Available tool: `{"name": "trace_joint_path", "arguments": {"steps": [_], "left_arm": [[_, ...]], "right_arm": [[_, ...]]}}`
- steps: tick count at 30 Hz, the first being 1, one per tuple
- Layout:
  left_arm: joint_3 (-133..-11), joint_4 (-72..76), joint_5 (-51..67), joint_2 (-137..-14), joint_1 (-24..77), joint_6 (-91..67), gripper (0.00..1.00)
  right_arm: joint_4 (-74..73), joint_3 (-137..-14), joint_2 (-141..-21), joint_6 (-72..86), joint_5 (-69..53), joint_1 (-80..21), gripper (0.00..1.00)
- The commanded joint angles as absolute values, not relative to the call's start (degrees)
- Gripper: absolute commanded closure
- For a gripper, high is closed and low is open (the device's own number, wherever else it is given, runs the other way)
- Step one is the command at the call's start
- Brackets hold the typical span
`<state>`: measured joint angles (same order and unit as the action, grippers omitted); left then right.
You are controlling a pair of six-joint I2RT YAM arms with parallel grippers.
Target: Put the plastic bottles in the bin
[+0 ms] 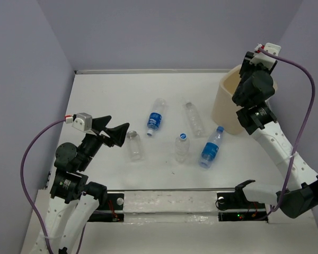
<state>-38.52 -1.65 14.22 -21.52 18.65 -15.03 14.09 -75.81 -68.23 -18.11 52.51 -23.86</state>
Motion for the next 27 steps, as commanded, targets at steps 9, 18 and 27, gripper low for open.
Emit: {"name": "trace_joint_path", "arguments": {"steps": [9,18,27], "left_arm": [[-40.34,-1.32,13.71,-20.83,19.34,-14.41,0.01],[-40.34,-1.23,13.89,-21.44,19.34,-14.41,0.01],[-40.34,-1.06,14.06,-21.88,19.34,-14.41,0.01]], "right_arm": [[14.33,-65.75,-67.50,-5.90,49.75,-21.88,1.00],[14.15,-59.25,-67.41,0.87,47.03,-18.91,1.00],[-0.69,-57.13,-63.81,20.55,33.95,-9.24,0.41]]}}
